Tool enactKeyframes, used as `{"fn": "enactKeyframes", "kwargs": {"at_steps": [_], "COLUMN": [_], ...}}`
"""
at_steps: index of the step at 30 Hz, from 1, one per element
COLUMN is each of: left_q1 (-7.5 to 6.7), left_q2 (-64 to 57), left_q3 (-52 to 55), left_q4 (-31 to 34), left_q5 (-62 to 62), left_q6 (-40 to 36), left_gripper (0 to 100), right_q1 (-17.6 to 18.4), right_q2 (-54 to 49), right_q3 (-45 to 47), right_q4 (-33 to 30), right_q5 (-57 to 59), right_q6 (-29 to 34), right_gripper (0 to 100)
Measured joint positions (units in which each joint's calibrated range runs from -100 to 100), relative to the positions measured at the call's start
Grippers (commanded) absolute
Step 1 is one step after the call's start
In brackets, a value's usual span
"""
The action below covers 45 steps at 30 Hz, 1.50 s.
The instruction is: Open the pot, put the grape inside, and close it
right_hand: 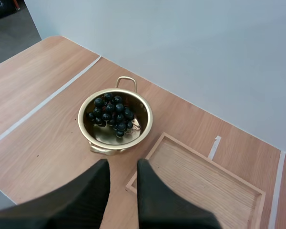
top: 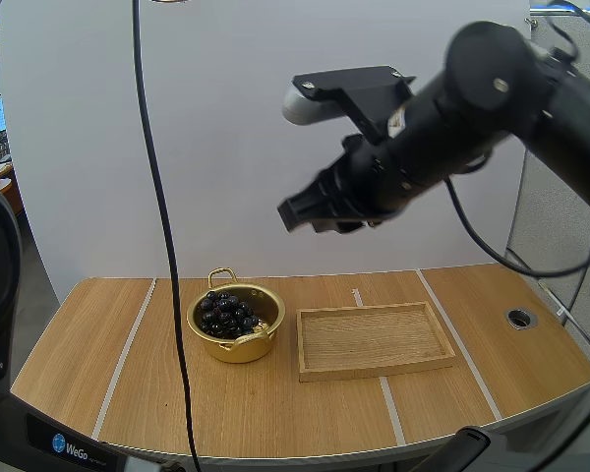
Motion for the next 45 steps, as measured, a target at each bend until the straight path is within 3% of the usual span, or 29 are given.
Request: {"fn": "enactKeyframes", "kwargs": {"at_steps": [13, 30, 45], "left_q1": [0.00, 0.00, 0.00], "left_q2": [0.00, 0.00, 0.00], "left_q3": [0.00, 0.00, 0.00], "left_q4": [0.00, 0.00, 0.00], "left_q5": [0.00, 0.00, 0.00], "left_q6": [0.00, 0.00, 0.00], "left_gripper": [0, 0, 0], "right_q1": [0.00, 0.00, 0.00], "right_q2": [-7.74, -24.94, -25.92], "right_q3": [11.99, 14.66, 22.36], "right_q4": [-1.39, 1.66, 2.04], "right_q5": [3.63, 3.73, -1.59], "right_q6": [0.25, 3.67, 3.77], "right_gripper": [0, 0, 0]}}
